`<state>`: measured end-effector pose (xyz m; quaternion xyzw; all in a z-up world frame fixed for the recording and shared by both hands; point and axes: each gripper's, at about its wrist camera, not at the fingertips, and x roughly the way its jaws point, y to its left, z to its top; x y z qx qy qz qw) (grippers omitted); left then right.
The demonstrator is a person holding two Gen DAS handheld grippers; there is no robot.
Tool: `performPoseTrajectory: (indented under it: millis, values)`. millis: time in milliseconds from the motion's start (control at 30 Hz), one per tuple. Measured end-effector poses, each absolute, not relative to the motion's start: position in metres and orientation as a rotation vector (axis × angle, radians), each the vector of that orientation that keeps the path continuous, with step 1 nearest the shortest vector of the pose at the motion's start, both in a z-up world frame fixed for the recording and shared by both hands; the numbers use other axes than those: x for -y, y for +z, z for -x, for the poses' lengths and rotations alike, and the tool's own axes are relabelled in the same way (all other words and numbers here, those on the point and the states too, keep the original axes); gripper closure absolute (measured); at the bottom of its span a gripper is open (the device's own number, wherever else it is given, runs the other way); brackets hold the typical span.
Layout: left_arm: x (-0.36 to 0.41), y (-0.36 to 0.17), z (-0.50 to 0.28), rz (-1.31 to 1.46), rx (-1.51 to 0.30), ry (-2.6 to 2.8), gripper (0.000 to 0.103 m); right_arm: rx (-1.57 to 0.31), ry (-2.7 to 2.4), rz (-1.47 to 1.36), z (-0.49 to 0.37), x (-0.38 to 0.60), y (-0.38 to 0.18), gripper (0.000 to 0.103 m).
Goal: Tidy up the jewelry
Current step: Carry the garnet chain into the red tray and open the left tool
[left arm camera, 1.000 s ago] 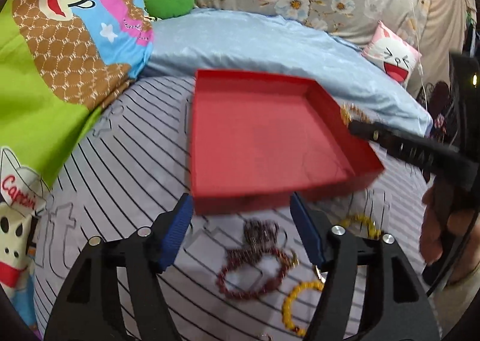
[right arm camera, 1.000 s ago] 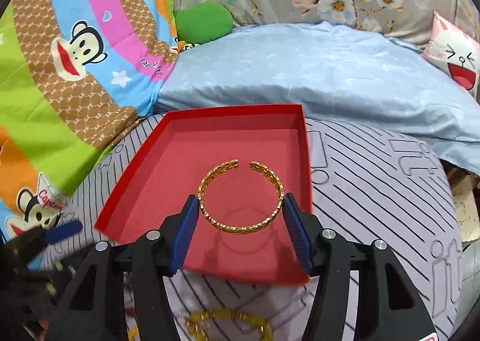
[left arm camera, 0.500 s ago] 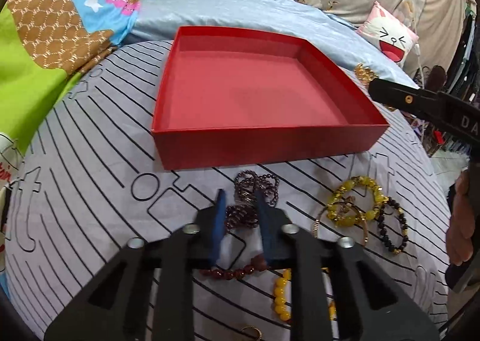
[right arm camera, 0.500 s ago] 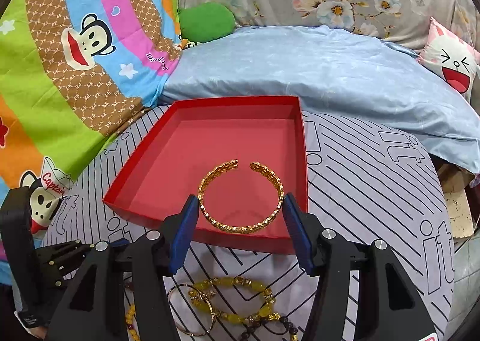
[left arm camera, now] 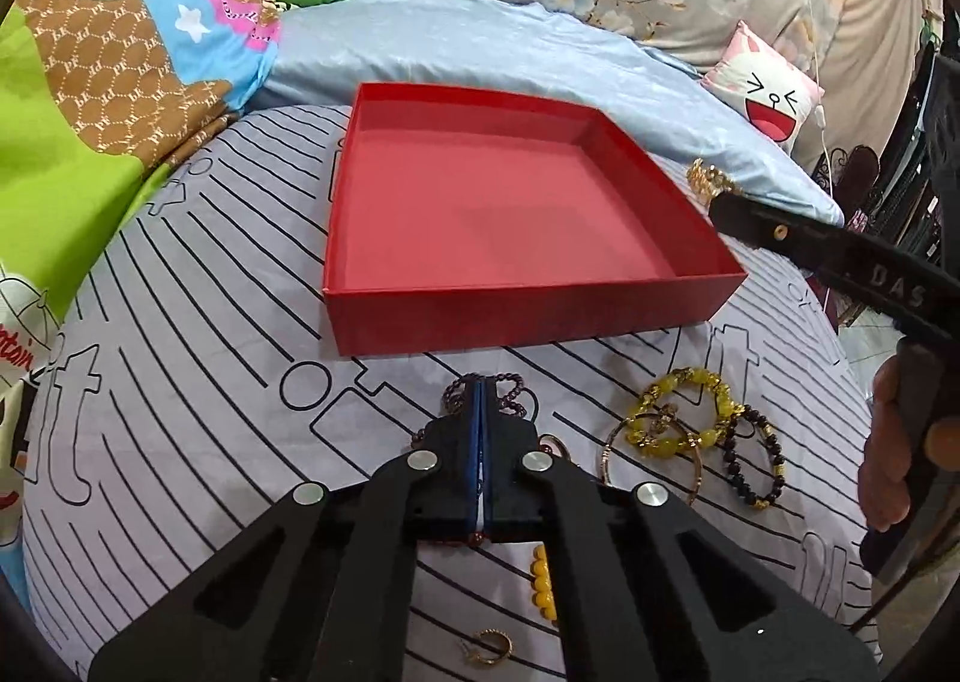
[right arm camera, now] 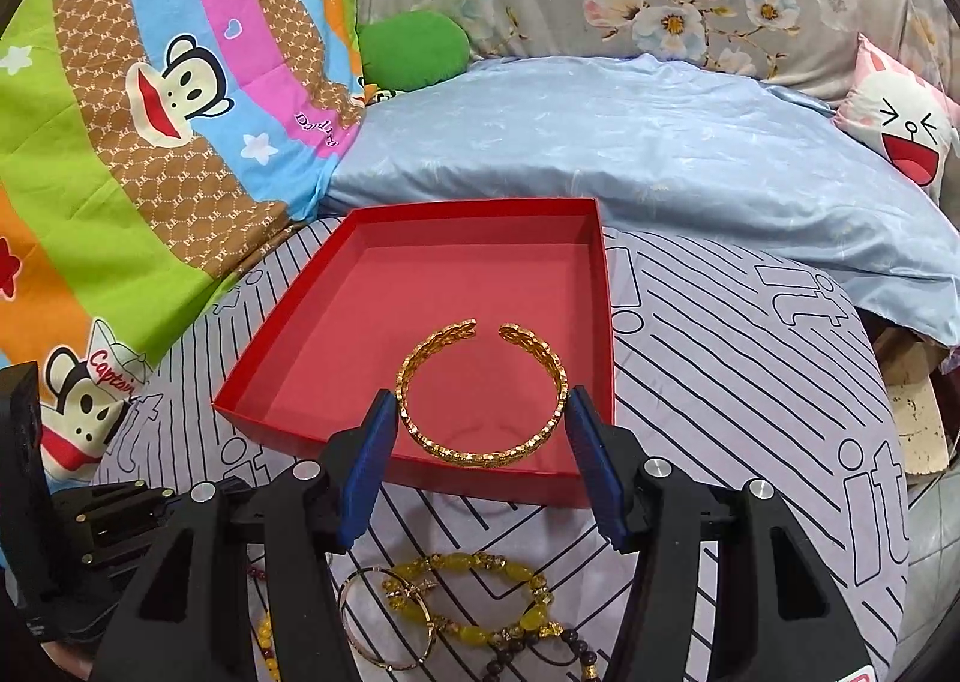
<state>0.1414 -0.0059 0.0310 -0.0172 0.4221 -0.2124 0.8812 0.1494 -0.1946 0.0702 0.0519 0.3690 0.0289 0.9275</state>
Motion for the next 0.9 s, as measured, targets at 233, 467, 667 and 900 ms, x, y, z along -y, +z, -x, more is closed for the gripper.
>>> performPoseTrajectory:
  millis: [233,467,667,900]
  values:
    - [0.006,0.075,-0.150,0.028,-0.817,-0.464,0.103,-0.751,0.064,-0.083,-0.158,0.196,0.081,0.047]
    - [0.022,0.117,-0.220,0.004,-0.748,-0.458,0.103,-0.817,0.103,-0.084,-0.220,0.202,0.081,0.047]
    - [0.044,0.115,-0.293,0.017,-0.762,-0.443,0.103,-0.864,0.088,-0.076,-0.275,0.206,0.074,0.047]
    - [0.065,0.081,-0.346,-0.021,-0.825,-0.406,0.103,-0.933,0.061,-0.006,-0.315,0.205,0.048,0.047]
